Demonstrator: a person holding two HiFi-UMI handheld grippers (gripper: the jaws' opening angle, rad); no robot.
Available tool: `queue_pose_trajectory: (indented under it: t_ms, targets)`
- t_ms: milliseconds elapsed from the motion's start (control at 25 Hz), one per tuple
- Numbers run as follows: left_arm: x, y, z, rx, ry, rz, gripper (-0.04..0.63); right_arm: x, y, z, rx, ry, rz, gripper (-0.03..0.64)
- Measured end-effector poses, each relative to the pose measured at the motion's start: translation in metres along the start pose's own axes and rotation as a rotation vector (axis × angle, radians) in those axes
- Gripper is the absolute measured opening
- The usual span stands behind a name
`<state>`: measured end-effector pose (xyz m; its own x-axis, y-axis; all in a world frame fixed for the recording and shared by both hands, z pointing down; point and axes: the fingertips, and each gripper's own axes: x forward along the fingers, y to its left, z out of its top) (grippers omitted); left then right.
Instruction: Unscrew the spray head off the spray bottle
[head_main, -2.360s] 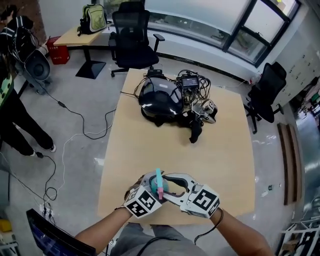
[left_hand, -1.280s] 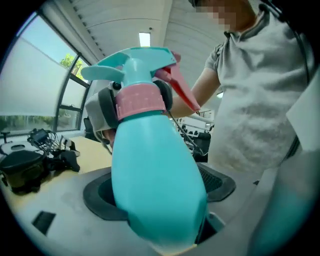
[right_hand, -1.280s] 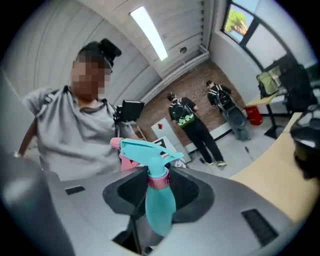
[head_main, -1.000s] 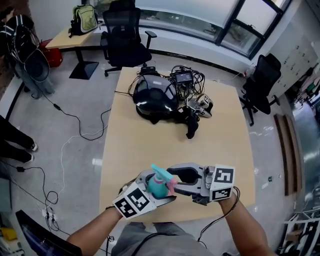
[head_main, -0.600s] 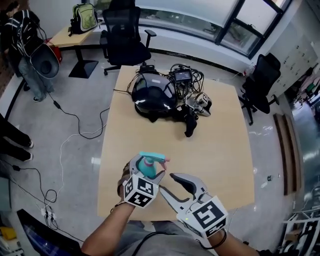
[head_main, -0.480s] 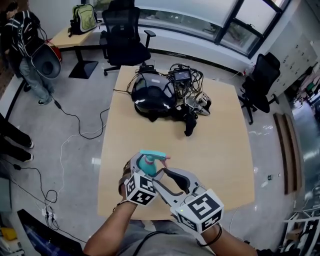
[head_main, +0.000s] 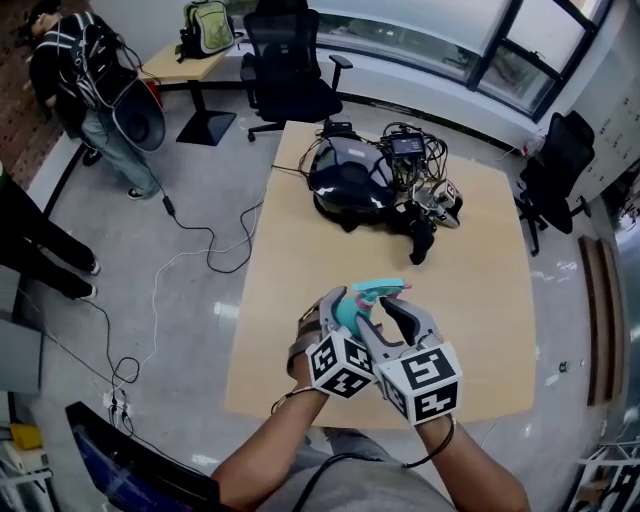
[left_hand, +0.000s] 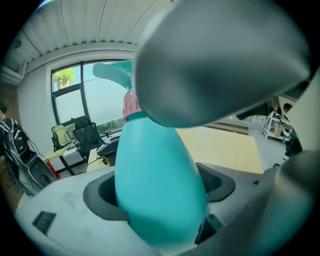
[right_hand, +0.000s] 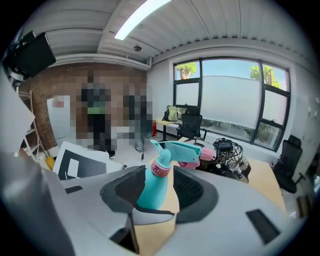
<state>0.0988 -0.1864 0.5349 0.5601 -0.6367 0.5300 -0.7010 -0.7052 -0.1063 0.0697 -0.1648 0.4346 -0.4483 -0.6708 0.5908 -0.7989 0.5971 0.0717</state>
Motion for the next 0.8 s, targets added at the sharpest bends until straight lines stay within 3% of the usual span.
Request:
queue_pose_trajectory:
  t_ms: [120,360,440,560,680,760,800]
  targets:
    - [-0.010,-0.004,0.000,0.024,0.001,-0.014,0.414,-0.001,0.005,-0.007,-0.004,-0.005,0.030,0.178]
    - [-0.028,-0.023,0.004,0.037,-0.060,-0.156,0.414,-0.013,0.021,-0.002,-0.018,-0.080,0.258,0.158]
    - [-0.039,-0.041,0.007,0.045,-0.098,-0.281,0.413,-0.024,0.034,0.001,-0.094,-0.119,0.388,0.150]
    - [-0.070,-0.083,0.012,0.122,-0.185,-0.563,0.414,-0.050,0.062,0.003,-0.258,-0.182,0.676,0.149]
    - [-0.104,-0.119,0.021,0.153,-0.279,-0.798,0.414,-0.079,0.074,-0.001,-0.252,-0.125,0.946,0.141]
    - [-0.115,-0.125,0.027,0.118,-0.294,-0.859,0.414,-0.086,0.071,-0.002,-0.199,-0.077,1.037,0.140]
    - [-0.114,-0.120,0.029,0.084,-0.286,-0.842,0.414,-0.084,0.068,0.000,-0.171,-0.079,1.035,0.140]
